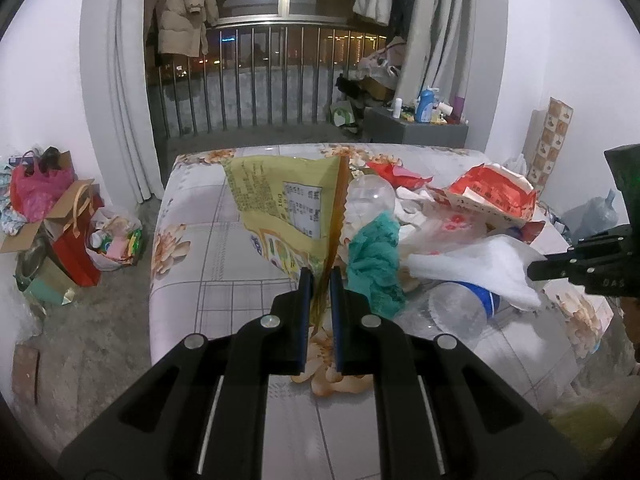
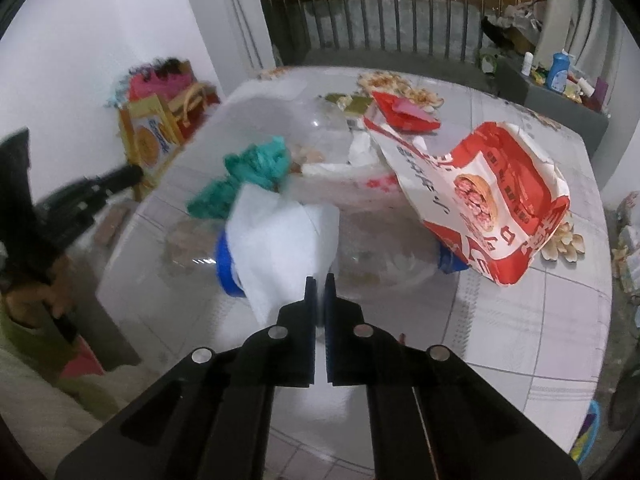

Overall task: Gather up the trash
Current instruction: 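Grasp the white plastic bag with the right gripper and lift it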

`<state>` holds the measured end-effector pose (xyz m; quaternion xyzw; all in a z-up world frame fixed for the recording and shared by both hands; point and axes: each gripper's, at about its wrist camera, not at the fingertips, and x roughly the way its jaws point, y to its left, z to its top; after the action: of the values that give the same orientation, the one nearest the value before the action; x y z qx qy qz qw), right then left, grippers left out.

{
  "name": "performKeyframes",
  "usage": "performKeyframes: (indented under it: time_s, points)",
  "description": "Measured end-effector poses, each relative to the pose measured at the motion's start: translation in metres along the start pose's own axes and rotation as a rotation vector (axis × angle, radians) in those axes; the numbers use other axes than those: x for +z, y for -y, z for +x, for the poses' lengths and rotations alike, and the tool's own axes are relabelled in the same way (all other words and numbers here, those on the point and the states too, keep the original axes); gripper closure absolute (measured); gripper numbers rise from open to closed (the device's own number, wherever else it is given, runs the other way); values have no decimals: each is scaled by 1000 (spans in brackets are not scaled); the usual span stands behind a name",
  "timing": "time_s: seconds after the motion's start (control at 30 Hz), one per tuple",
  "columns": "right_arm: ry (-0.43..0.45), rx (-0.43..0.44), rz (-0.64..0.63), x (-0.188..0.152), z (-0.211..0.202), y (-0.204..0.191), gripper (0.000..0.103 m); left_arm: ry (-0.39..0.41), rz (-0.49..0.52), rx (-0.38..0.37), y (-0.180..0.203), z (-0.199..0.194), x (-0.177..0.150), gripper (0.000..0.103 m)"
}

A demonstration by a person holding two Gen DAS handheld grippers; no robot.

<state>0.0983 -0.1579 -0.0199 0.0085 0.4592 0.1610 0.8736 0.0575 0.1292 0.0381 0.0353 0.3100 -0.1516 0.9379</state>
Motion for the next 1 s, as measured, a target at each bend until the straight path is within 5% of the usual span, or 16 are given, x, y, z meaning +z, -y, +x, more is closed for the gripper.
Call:
performKeyframes:
  time_s: [0.47, 1.0]
  points:
    - [177, 268, 93, 15, -60, 1, 100, 52, 10, -22, 7, -24, 4, 96]
    - [364, 397, 92, 29, -114, 0, 100, 109, 22, -43, 17, -46, 9, 96]
